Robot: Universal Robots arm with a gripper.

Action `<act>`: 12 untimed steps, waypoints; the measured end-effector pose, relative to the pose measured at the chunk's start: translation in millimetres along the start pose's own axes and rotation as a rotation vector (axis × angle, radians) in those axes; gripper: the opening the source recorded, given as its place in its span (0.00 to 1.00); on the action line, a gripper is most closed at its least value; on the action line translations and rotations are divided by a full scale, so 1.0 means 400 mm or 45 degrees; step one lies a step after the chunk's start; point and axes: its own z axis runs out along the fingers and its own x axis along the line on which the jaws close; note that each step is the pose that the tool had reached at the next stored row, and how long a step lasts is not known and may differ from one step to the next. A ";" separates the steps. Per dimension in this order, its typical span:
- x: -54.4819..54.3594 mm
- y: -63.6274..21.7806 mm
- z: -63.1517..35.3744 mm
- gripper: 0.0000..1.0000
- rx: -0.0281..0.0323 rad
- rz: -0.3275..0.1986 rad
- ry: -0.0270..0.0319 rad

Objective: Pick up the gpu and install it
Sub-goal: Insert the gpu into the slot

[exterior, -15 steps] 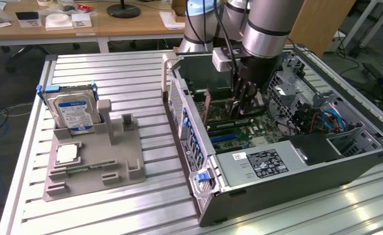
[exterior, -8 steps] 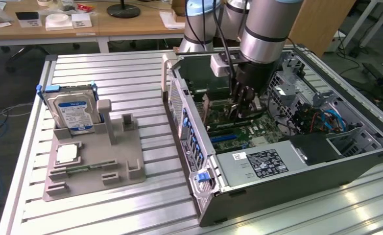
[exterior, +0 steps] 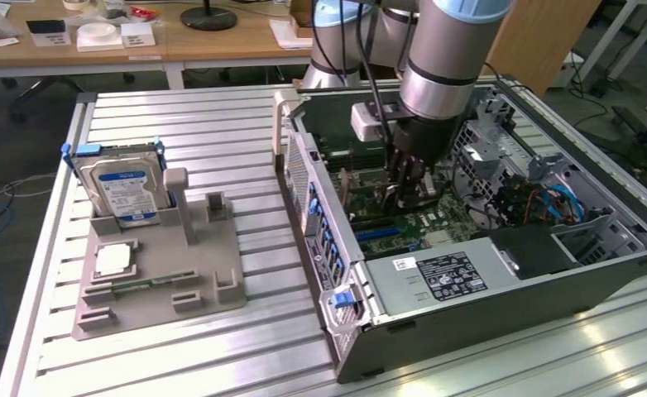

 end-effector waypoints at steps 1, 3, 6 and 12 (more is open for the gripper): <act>0.000 0.000 0.005 0.28 0.0001 0.000 -0.0001; 0.001 0.001 0.014 0.28 0.0000 0.000 0.0000; 0.001 0.004 0.027 0.28 0.0001 0.000 -0.0003; 0.008 0.009 0.047 0.28 0.0000 0.000 -0.0003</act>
